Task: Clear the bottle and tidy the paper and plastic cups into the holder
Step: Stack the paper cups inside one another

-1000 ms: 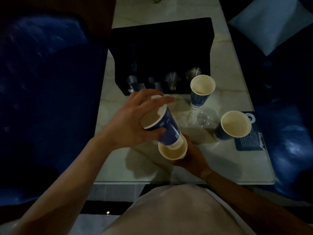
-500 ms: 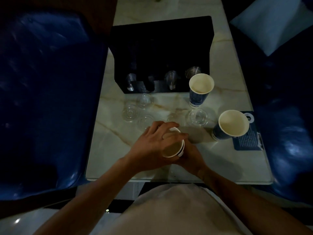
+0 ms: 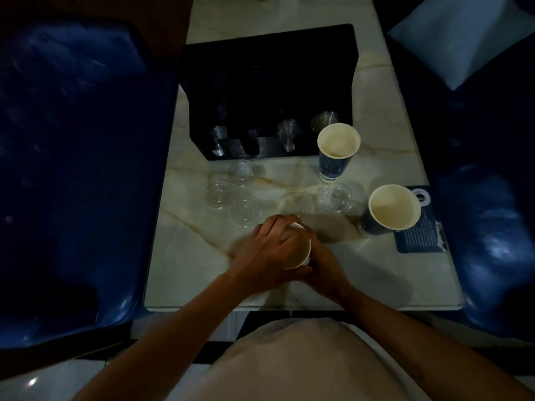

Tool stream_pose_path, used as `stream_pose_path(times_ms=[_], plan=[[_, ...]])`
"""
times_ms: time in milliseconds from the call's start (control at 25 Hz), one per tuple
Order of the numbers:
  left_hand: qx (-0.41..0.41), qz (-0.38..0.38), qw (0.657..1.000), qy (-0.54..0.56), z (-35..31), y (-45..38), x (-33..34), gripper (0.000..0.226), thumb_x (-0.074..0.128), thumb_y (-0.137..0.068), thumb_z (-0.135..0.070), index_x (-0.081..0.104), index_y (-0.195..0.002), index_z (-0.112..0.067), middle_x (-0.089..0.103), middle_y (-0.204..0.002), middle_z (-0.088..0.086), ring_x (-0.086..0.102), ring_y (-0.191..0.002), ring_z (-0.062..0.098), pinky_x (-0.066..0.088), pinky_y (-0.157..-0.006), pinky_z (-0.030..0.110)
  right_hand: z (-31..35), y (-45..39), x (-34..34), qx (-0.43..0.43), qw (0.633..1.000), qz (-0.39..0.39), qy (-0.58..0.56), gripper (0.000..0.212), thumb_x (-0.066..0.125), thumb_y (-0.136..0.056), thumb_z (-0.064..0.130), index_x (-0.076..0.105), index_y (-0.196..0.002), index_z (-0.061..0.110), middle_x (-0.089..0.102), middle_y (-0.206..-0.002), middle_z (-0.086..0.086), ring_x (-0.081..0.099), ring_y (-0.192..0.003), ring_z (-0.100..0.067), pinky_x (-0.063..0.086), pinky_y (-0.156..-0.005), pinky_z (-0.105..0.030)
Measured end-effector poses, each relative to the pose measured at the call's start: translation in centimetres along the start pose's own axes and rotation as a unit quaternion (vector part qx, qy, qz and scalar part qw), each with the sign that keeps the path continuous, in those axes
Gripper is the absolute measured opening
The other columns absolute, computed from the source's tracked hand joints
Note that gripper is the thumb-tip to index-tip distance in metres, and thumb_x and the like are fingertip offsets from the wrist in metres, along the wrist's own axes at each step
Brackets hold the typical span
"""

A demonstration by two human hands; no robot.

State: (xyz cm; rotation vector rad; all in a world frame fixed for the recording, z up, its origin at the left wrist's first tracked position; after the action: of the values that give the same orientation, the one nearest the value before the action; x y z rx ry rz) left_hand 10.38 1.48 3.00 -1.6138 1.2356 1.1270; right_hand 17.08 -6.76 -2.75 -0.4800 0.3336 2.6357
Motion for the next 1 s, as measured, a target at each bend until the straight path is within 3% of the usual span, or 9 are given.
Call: stream_pose_path(times_ms=[80,240,320,480,560,680,760,880,1000], plan=[[-0.005,-0.002,1.0,-0.008,0.1,0.0,0.4,0.068,0.06,-0.076,-0.07,0.046,-0.129,-0.03,0.041,-0.14,0.004,0.039,-0.129,0.025,0.045,-0.097,0.042,-0.1,0.0,0.0,0.005,1.0,0.002,-0.001,0.078,0.081,-0.075,0.029,0.043,-0.141,0.012,0.049,-0.142,0.001,0.047,-0.129,-0.007,0.041,-0.108,-0.028],[0.01,0.008,0.999,-0.034,-0.1,0.0,0.6,0.069,0.057,-0.075,-0.072,0.046,-0.13,-0.031,0.041,-0.14,0.005,0.038,-0.128,0.027,0.047,-0.094,0.043,-0.5,0.3,-0.1,0.008,1.0,0.003,0.004,0.07,0.079,-0.077,0.026,0.049,-0.137,0.005,0.055,-0.139,-0.011,0.053,-0.127,-0.022,0.045,-0.106,-0.047],[0.027,0.035,0.999,-0.03,-0.3,-0.4,0.2,0.072,0.05,-0.075,-0.077,0.044,-0.131,-0.034,0.04,-0.139,0.002,0.04,-0.125,0.024,0.048,-0.09,0.04,-0.8,0.3,-0.2,0.021,1.0,0.005,-0.012,0.072,0.082,-0.075,0.025,0.049,-0.136,0.005,0.056,-0.137,-0.012,0.054,-0.126,-0.024,0.045,-0.104,-0.049],[0.016,0.152,0.988,-0.003,1.1,-2.8,-0.8,0.059,0.039,-0.082,-0.077,0.039,-0.131,-0.042,0.046,-0.139,-0.005,0.051,-0.118,0.019,0.047,-0.094,0.04,-1.6,-0.3,0.3,0.073,0.997,0.038,-0.003,0.095,0.088,-0.066,0.031,0.036,-0.145,0.02,0.048,-0.146,-0.003,0.045,-0.132,-0.011,0.038,-0.11,-0.033],[0.023,0.173,0.985,-0.005,1.9,-5.2,-1.6,0.057,0.035,-0.086,-0.071,0.044,-0.132,-0.04,0.05,-0.138,-0.006,0.054,-0.117,0.019,0.045,-0.096,0.04,-1.9,-0.3,0.2,0.089,0.996,0.028,-0.018,0.101,0.09,-0.061,0.033,0.032,-0.145,0.032,0.049,-0.144,0.003,0.042,-0.127,-0.004,0.035,-0.104,-0.024],[0.018,0.141,0.99,0.012,2.3,-9.7,-3.1,0.065,0.027,-0.086,-0.073,0.052,-0.131,-0.033,0.053,-0.136,-0.003,0.054,-0.119,0.02,0.044,-0.098,0.04,-2.4,0.3,-0.6,0.087,0.995,0.001,-0.047,0.103,0.091,-0.06,0.029,0.03,-0.142,0.041,0.053,-0.135,0.014,0.05,-0.126,-0.009,0.042,-0.101,-0.028],[0.037,0.106,0.994,0.011,2.1,-12.7,-3.3,0.06,0.038,-0.089,-0.067,0.052,-0.132,-0.029,0.053,-0.138,0.0,0.052,-0.121,0.022,0.045,-0.099,0.04,-2.6,0.5,-1.2,0.075,0.996,-0.012,-0.044,0.102,0.091,-0.06,0.029,0.032,-0.143,0.038,0.054,-0.136,0.014,0.052,-0.125,-0.009,0.044,-0.102,-0.028],[0.053,0.051,0.997,-0.017,2.0,-16.4,-3.3,0.059,0.056,-0.086,-0.057,0.051,-0.134,-0.024,0.051,-0.138,0.005,0.05,-0.123,0.027,0.05,-0.094,0.047,-2.8,0.6,-2.3,0.081,0.995,-0.027,-0.044,0.102,0.09,-0.06,0.031,0.029,-0.14,0.047,0.053,-0.136,0.018,0.051,-0.122,0.0,0.041,-0.096,-0.013],[0.032,0.014,0.999,-0.017,2.1,-19.6,-2.9,0.075,0.068,-0.077,-0.054,0.043,-0.142,-0.025,0.039,-0.148,0.01,0.038,-0.132,0.033,0.041,-0.103,0.054,-3.1,0.8,-3.4,0.086,0.994,-0.045,-0.039,0.101,0.09,-0.061,0.033,0.03,-0.142,0.046,0.053,-0.136,0.019,0.051,-0.122,0.0,0.044,-0.097,-0.019]])
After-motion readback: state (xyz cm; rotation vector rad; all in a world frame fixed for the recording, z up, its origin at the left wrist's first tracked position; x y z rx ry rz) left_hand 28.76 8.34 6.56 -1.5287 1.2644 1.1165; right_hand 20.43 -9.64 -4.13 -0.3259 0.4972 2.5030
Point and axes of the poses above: each hand's wrist, its own y-axis away from the middle knuckle, its own x-axis out of the palm, z = x × y, the point moved 7 cm from there along -y, towards the middle knuckle
